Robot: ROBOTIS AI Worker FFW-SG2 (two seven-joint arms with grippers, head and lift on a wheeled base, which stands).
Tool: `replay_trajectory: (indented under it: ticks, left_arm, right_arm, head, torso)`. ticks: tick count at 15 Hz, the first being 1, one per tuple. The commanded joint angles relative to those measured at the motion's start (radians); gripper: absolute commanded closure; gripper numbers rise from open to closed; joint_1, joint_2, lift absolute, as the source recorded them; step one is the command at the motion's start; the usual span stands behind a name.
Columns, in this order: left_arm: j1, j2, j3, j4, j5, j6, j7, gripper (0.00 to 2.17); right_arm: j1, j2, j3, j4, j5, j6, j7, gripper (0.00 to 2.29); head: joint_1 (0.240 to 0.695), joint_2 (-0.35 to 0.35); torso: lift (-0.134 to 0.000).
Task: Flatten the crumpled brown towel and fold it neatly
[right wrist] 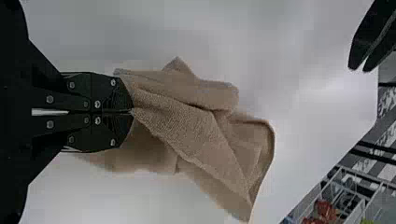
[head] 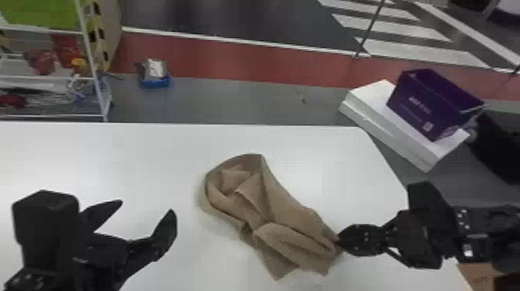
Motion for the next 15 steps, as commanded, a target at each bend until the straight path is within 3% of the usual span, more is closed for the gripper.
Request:
replay_trajectory:
  ticks: [1, 3, 5, 9, 11, 12, 13, 15]
  left_arm:
    - [-0.004, -0.001, -0.001, 0.001, -0.001, 0.0, 0.0, 0.1]
    - [-0.005, -0.001, -0.002, 0.001, -0.001, 0.0, 0.0, 0.1]
    - [-0.005, -0.003, -0.004, 0.0, -0.002, 0.0, 0.001, 0.1]
    - [0.004, 0.0, -0.007, -0.01, -0.012, 0.003, 0.005, 0.1]
    - [0.007, 0.002, -0.006, -0.01, -0.013, 0.003, 0.005, 0.1]
    - [0.008, 0.002, -0.007, -0.01, -0.013, 0.003, 0.006, 0.1]
    - [0.01, 0.002, -0.006, -0.01, -0.013, 0.003, 0.006, 0.09]
    - [0.019, 0.003, -0.001, -0.019, -0.013, 0.003, 0.006, 0.09]
  right_arm:
    - [-0.051, 0.0, -0.198, 0.035, -0.109, 0.007, 0.036, 1.14]
    - [-0.143, 0.012, -0.315, 0.086, -0.392, 0.139, 0.036, 1.15]
    - [-0.228, 0.061, -0.319, 0.112, -0.586, 0.28, 0.036, 1.15]
    - [-0.387, 0.149, -0.245, 0.114, -0.804, 0.486, 0.036, 1.15]
    - [-0.47, 0.227, -0.245, 0.138, -0.962, 0.572, 0.036, 1.15]
    - [-0.509, 0.271, -0.258, 0.164, -1.076, 0.587, -0.04, 1.15]
    - [-0.542, 0.294, -0.27, 0.186, -1.163, 0.605, -0.11, 1.15]
    - [-0.604, 0.319, -0.275, 0.207, -1.255, 0.633, -0.218, 1.15]
  head:
    - [0.695, -0.32]
    - [0.695, -0.35]
    - [0.695, -0.35]
    - [0.695, -0.35]
    - [0.695, -0.301]
    - [0.695, -0.283]
    - [0.695, -0.264]
    - [0.695, -0.242]
  torso:
    - [-0.124]
    - [-0.124]
    - [-0.124]
    - [-0.124]
    - [-0.124]
    - [-0.124]
    - [-0.124]
    - [-0.124]
